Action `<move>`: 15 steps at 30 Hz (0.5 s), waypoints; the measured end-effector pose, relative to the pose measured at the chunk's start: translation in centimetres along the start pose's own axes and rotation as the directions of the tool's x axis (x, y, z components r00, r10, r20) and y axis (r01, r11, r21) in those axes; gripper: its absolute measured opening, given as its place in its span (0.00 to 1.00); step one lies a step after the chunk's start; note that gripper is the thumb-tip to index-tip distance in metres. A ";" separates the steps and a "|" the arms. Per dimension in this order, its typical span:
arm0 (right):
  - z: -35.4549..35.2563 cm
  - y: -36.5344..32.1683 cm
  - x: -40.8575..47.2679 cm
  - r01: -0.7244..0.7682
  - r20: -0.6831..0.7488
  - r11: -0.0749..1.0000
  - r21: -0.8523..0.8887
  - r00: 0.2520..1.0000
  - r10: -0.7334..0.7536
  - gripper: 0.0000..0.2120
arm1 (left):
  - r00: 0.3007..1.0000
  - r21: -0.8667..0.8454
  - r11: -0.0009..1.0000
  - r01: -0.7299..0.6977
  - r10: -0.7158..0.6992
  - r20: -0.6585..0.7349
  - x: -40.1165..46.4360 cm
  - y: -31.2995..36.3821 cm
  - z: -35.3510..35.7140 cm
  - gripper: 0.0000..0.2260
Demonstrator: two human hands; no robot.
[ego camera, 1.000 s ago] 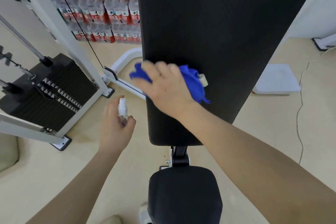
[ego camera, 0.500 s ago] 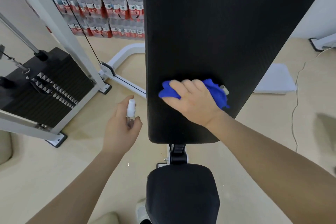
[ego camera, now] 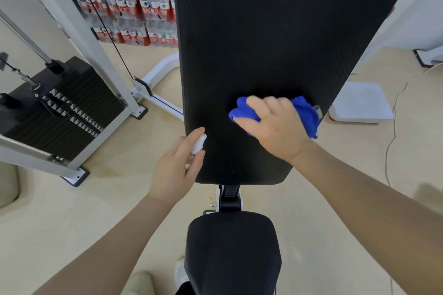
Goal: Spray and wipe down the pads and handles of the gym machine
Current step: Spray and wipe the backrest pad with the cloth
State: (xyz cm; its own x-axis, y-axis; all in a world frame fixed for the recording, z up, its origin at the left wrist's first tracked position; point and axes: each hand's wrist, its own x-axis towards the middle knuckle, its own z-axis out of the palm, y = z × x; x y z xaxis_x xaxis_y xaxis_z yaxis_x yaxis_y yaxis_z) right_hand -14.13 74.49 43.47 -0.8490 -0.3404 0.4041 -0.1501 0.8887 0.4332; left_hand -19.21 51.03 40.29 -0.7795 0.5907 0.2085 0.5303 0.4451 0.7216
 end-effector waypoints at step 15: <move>-0.1 0.2 -0.7 -0.003 0.017 1.000 -0.009 1.000 0.003 0.14 | 0.983 -0.138 0.973 0.186 -0.183 0.032 -0.1 2.3 0.0 0.15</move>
State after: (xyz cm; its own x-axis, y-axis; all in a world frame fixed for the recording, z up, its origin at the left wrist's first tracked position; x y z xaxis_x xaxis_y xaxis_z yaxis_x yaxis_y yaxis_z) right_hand -13.55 74.84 43.34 -0.8580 -0.3321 0.3918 -0.1429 0.8870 0.4391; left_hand -17.88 52.01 41.91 -0.8523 0.5205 0.0518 0.3252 0.4497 0.8319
